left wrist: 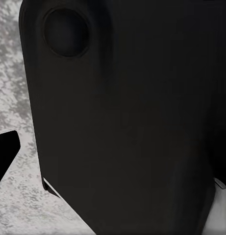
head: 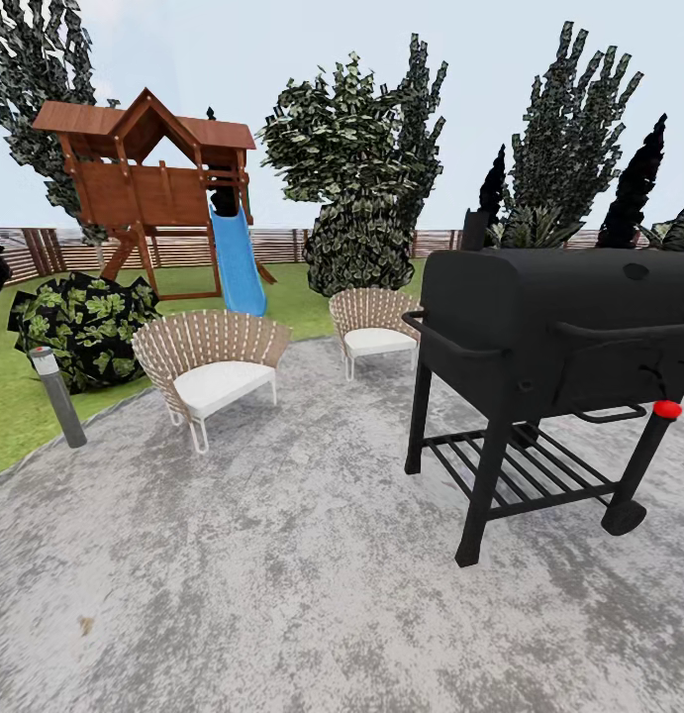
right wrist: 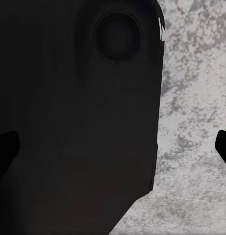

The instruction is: In the garden, pick up the pesticide atomizer on the floor and spray pesticide onto both trees until each tree trunk is fully covered.

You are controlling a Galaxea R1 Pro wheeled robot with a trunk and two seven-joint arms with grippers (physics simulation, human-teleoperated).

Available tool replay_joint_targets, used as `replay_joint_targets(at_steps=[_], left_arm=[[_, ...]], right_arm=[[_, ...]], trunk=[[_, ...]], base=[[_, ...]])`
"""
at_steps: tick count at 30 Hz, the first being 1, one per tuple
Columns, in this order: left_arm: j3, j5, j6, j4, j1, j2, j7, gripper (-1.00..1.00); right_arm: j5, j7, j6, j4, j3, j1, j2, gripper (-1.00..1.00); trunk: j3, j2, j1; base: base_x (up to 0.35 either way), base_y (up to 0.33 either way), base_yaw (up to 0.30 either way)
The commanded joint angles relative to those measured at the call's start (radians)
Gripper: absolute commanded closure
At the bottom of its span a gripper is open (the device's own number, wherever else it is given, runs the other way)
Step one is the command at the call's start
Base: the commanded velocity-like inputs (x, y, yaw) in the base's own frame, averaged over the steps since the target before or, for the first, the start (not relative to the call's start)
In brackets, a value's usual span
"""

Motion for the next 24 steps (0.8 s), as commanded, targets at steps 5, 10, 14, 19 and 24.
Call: replay_joint_targets(at_steps=[5, 10, 14, 19, 24], left_arm=[[0.006, 0.007, -0.004, -0.004, -0.001, 0.008, -0.001, -1.0], [0.025, 0.034, 0.024, -0.032, -0.011, 0.035, 0.008, -1.0], [0.028, 0.23, 0.013, -0.514, -0.055, 0.033, 0.009, -1.0], [0.025, 0.232, -0.082, -0.494, -0.06, 0.031, 0.007, -1.0], [0.023, 0.231, -0.124, -0.493, -0.061, 0.03, 0.005, -1.0]], right_arm=[[-0.001, -0.001, 0.002, -0.007, 0.002, -0.005, -0.006, -1.0], [-0.002, -0.029, 0.01, -0.036, 0.004, -0.034, -0.034, -1.0], [-0.005, -0.145, -0.04, -0.333, 0.004, -0.15, -0.087, -1.0], [-0.002, -0.151, -0.085, -0.337, 0.006, -0.156, -0.088, -1.0], [-0.002, -0.153, -0.097, -0.337, 0.007, -0.157, -0.085, -1.0]], trunk=[[0.0, 0.0, 0.0], [0.0, 0.0, 0.0], [0.0, 0.0, 0.0], [0.0, 0.0, 0.0], [0.0, 0.0, 0.0]], base=[[0.0, 0.0, 0.0], [0.0, 0.0, 0.0], [0.0, 0.0, 0.0], [0.0, 0.0, 0.0], [0.025, 0.064, -0.065]])
